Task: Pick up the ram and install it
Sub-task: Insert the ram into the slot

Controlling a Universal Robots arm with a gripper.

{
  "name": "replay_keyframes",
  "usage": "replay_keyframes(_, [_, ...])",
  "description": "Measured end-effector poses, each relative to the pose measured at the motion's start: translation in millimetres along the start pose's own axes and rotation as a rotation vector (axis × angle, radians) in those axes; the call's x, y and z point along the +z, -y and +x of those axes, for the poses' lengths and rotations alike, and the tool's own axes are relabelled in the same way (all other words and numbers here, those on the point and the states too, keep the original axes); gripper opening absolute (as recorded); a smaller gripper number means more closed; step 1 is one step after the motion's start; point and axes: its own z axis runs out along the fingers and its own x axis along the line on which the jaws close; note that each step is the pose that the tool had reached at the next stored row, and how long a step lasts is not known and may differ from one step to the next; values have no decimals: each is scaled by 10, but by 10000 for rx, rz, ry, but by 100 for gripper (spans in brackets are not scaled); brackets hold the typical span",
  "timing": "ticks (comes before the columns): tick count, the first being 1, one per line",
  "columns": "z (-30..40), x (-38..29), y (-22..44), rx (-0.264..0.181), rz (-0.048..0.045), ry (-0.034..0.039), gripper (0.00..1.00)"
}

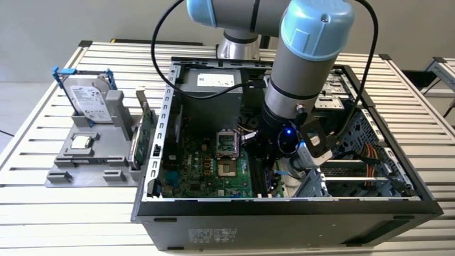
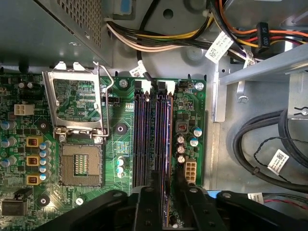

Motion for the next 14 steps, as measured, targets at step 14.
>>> replay_keyframes(14, [-3, -309, 3, 0, -2, 0, 100])
